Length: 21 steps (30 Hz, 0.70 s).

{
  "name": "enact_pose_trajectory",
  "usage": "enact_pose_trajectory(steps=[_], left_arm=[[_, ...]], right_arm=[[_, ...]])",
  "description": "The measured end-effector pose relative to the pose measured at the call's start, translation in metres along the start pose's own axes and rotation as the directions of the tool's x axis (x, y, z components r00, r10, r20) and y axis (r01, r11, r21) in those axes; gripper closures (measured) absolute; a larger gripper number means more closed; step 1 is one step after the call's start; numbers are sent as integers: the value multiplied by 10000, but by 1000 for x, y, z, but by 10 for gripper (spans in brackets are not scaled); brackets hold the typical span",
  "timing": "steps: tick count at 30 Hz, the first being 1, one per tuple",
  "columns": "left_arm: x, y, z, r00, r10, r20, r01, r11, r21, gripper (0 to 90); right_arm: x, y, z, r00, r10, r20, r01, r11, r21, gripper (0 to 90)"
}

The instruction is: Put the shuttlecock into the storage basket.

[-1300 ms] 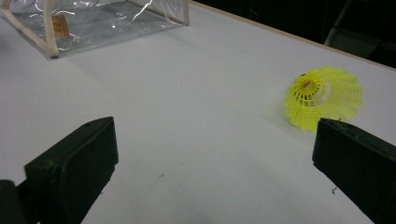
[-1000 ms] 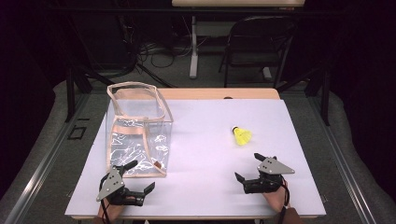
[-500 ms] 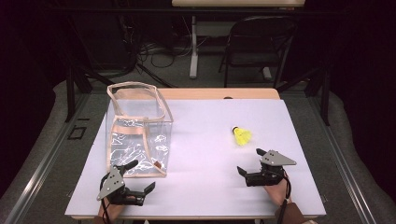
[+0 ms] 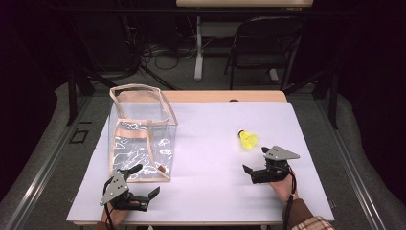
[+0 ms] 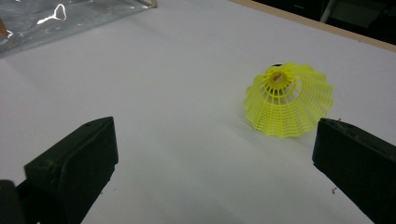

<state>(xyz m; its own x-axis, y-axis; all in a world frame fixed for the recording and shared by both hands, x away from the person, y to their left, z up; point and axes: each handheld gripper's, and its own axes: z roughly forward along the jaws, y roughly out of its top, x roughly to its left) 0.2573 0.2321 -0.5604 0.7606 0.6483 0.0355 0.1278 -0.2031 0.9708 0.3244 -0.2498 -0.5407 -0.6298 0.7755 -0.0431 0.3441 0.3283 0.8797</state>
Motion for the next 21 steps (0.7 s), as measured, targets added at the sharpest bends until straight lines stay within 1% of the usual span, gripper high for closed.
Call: enact_pose_trajectory(steps=[2, 8, 16, 21], left_arm=[[0, 0, 0, 10000, 2, -1, -2, 10000, 3, 0], [0, 0, -1, 10000, 5, -2, -5, 10000, 1, 0], [0, 0, 0, 10000, -24, 36, 24, 10000, -4, 0], [0, 0, -1, 10000, -18, 56, 18, 10000, -65, 0]], right_arm=[[-3, 2, 1, 9999, -56, 130, 56, 10000, -16, 0], [-11, 9, 3, 9998, -119, 155, 118, 9999, 60, 0], [-25, 12, 6, 9996, 85, 254, -89, 9998, 161, 0], [-33, 14, 10, 9997, 184, 185, -189, 9995, 260, 0]])
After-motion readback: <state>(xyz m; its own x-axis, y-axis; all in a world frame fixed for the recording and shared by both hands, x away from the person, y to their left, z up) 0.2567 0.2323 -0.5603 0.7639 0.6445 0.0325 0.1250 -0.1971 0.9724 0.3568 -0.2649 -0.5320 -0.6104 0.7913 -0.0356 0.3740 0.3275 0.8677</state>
